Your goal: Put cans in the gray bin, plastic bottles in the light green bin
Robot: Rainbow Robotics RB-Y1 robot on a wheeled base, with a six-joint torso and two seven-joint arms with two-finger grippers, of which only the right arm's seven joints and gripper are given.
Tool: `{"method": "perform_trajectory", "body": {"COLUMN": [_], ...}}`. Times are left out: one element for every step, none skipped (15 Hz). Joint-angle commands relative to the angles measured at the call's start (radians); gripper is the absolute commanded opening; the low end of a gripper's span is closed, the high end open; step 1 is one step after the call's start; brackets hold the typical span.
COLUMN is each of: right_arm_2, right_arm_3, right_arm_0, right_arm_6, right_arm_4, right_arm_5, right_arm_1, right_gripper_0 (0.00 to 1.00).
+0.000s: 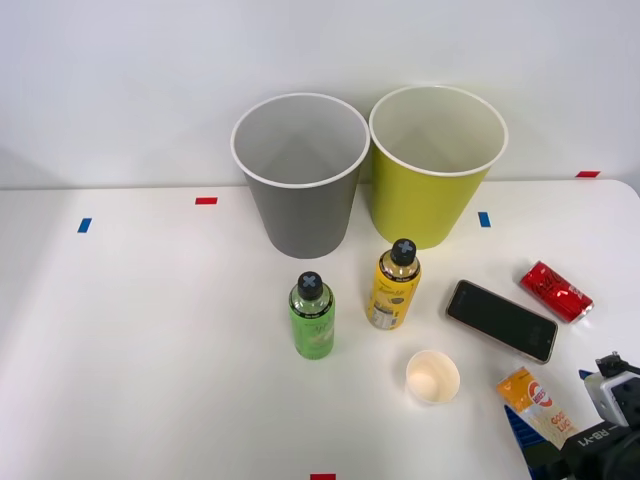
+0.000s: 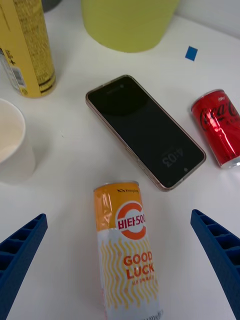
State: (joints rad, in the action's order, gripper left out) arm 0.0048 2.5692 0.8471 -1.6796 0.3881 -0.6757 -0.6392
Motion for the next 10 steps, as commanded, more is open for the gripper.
{"method": "perform_trajectory", "body": {"right_arm_2": [0.038,0.044,0.047,0.052,0.063,0.070,0.072,0.072,0.072,0.072], "right_arm_3": [0.049,0.049,0.049,0.049,0.049,0.049,0.049,0.049,0.049,0.049], "right_arm_0": [-0.094,-0.120,-0.140,-0.163,-0.181,-0.201,-0.227,-0.247,-0.269,-0.281], "right_arm_6": [0.193,0.218,0.224,0.250,0.298,0.327,0.336,0.337,0.340,0.342], "right_arm_4": [-0.212,-0.215,-0.215,-0.213,-0.203,-0.187,-0.155,-0.124,-0.074,-0.052], "right_arm_5": [-0.286,-0.318,-0.348,-0.390,-0.418,-0.443,-0.478,-0.506,-0.532,-0.535], "right_arm_1": [-0.039,-0.057,-0.074,-0.091,-0.102,-0.108,-0.109,-0.108,-0.108,-0.108], "right_gripper_0": [1.00,1.00,1.00,1.00,1.00,1.00,1.00,1.00,1.00,1.00]}}
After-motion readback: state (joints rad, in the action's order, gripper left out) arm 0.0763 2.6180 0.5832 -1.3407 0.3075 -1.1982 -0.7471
